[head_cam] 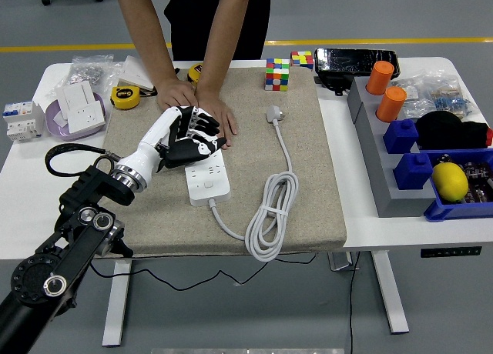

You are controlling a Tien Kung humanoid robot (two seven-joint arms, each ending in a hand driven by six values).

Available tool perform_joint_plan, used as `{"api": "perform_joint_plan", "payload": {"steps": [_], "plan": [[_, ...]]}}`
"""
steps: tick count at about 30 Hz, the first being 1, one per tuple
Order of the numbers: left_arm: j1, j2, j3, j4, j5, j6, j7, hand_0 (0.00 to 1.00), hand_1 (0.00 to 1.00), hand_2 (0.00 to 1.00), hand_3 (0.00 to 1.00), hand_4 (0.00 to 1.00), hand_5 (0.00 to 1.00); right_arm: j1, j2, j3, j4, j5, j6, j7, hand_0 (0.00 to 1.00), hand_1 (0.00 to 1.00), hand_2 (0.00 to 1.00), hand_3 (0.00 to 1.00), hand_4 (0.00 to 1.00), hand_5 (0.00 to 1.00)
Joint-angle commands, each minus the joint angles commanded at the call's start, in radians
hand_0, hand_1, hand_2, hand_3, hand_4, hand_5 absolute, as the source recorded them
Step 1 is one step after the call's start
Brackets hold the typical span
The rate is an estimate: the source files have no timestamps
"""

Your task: Pick up the plug,place it near the board,insert it into the board,press the button

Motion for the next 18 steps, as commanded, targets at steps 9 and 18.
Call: {"api": "perform_joint_plan", "payload": {"steps": [9, 18], "plan": [[-0.045, -0.016, -0.025, 0.128, -0.038, 0.046, 0.026, 0.787, 0.863, 0.832, 0.850, 0.990, 0.282, 0.001, 0.000, -0.003, 0.000, 0.003, 0.000, 0.001, 0.818, 0.746, 0.741, 0.758, 0.998, 0.806], [-0.088, -0.030, -0.064, 0.231, 0.329, 0.089, 0.071, 0.998, 0.998, 0.981, 0.929, 0.998, 0.264, 0.001, -0.001, -0.002, 0.000, 0.004, 0.000, 0.000, 0.818, 0.746, 0.741, 0.757, 0.998, 0.806]]}}
